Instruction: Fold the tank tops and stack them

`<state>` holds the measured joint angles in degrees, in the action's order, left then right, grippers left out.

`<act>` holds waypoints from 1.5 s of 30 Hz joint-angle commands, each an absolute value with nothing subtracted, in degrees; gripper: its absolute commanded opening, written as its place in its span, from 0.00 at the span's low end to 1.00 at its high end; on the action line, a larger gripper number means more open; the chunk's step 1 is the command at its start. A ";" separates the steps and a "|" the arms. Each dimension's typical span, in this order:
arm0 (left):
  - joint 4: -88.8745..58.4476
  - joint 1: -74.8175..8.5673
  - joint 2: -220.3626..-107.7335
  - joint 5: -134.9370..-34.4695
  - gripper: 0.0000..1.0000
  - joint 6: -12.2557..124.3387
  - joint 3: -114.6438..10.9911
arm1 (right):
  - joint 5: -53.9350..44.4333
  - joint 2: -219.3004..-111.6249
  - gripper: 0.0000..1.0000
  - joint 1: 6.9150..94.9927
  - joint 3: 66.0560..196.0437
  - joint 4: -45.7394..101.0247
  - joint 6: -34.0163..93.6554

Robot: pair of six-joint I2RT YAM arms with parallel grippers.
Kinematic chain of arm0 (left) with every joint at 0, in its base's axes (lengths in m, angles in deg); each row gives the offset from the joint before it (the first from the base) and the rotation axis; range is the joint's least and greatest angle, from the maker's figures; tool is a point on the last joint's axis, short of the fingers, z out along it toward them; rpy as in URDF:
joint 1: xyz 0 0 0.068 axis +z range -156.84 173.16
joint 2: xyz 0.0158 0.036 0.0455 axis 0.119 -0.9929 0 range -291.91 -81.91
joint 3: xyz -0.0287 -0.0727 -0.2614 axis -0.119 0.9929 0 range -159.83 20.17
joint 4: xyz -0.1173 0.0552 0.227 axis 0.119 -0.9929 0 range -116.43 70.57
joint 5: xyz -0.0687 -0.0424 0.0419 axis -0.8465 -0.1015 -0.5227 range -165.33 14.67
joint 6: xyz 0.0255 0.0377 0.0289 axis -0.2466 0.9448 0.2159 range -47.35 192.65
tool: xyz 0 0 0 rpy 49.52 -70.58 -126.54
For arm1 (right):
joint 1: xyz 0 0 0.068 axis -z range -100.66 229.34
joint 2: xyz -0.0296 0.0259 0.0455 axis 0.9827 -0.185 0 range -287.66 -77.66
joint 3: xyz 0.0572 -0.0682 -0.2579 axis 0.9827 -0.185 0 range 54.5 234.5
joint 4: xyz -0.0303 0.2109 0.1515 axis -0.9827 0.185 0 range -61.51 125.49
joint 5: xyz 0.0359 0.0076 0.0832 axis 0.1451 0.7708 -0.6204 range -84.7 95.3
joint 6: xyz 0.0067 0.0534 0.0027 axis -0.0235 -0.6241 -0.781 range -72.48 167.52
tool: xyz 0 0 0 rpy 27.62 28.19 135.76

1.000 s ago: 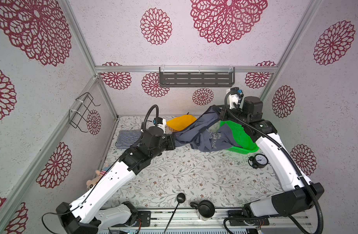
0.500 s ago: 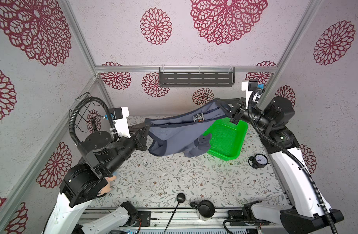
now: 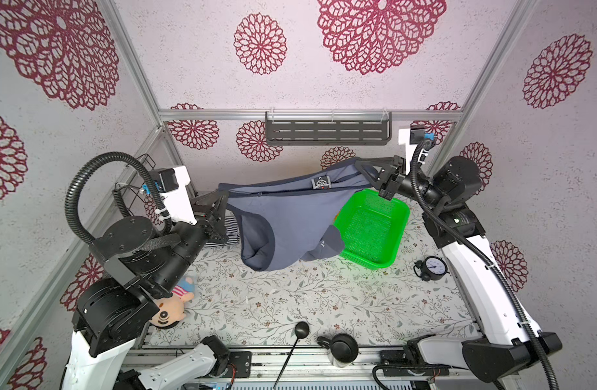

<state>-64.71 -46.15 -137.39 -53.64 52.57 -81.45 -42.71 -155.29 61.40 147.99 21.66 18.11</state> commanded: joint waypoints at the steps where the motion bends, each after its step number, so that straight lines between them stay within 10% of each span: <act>1: -64.88 -43.95 -139.87 -49.01 0.00 54.56 -79.83 | -38.89 -161.31 0.00 59.73 150.70 21.95 16.78; 12: -60.12 -14.25 -152.19 -73.17 0.00 47.81 -72.62 | -27.05 -187.99 0.00 52.78 174.02 45.43 30.30; 21: -54.34 -9.91 -163.94 -83.55 0.00 47.21 -86.92 | -17.84 -194.47 0.00 53.79 187.15 47.75 32.90; 28: -51.00 -9.81 -157.80 -90.70 0.00 44.22 -83.20 | -19.09 -180.10 0.00 53.57 175.22 49.53 36.15; 37: -59.32 -6.30 -133.09 -85.45 0.00 40.93 -46.66 | -21.04 -163.37 0.00 43.04 138.84 51.00 39.83; 42: -63.13 -4.07 -132.06 -80.48 0.00 40.77 -36.61 | -18.25 -157.88 0.58 44.08 127.39 49.91 39.42; 45: -61.38 -4.02 -133.98 -78.35 0.00 40.36 -33.72 | -16.49 -155.98 0.68 53.08 123.38 49.19 35.97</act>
